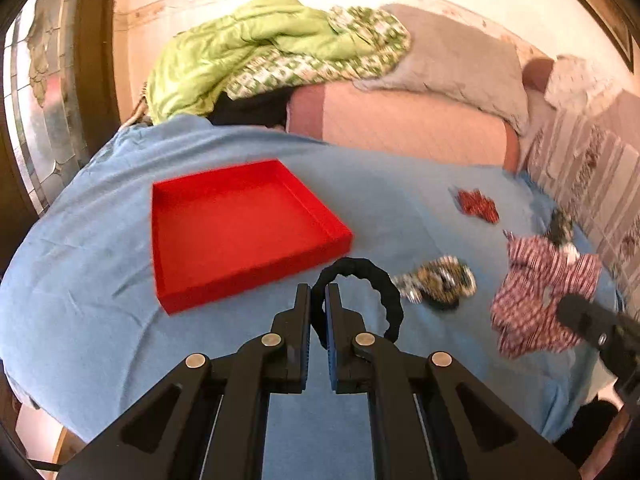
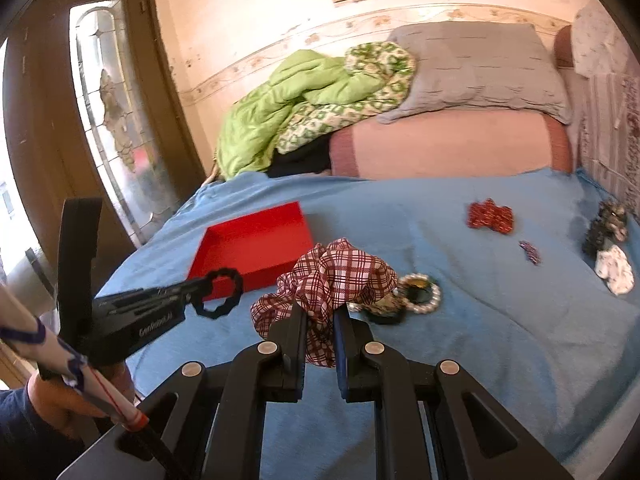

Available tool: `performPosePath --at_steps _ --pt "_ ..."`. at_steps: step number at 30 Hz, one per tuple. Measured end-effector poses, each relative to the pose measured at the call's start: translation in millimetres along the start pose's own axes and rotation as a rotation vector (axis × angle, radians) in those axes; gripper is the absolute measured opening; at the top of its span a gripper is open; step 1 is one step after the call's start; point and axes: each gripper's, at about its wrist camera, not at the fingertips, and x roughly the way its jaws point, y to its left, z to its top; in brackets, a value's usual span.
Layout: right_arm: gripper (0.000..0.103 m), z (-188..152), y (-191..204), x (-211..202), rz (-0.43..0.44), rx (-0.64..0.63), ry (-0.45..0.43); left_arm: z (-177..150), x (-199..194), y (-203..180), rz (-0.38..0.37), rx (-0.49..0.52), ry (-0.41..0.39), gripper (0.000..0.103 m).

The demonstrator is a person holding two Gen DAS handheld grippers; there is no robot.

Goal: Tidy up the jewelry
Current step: 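Carry the hair tie and scrunchie with both tools over the red tray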

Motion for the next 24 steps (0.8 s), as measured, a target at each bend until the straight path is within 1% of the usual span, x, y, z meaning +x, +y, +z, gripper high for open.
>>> performPosePath --at_steps 3,6,11,16,21,24 --pt "0.013 13 5 16 0.018 0.002 0.014 20 10 15 0.008 -0.020 -0.012 0.007" --pt "0.013 30 10 39 0.036 -0.003 0.031 42 23 33 0.039 -0.044 -0.036 0.007" --pt "0.013 60 22 87 0.073 -0.018 0.075 77 57 73 0.070 -0.130 -0.042 0.007" --pt "0.013 89 30 147 0.107 0.002 0.122 98 107 113 0.110 -0.199 0.005 0.007" --pt "0.013 112 44 218 0.114 -0.011 0.177 106 156 154 0.142 -0.263 0.065 0.007" --pt "0.013 121 54 260 0.118 -0.030 0.201 108 175 168 0.152 -0.286 0.095 0.007"
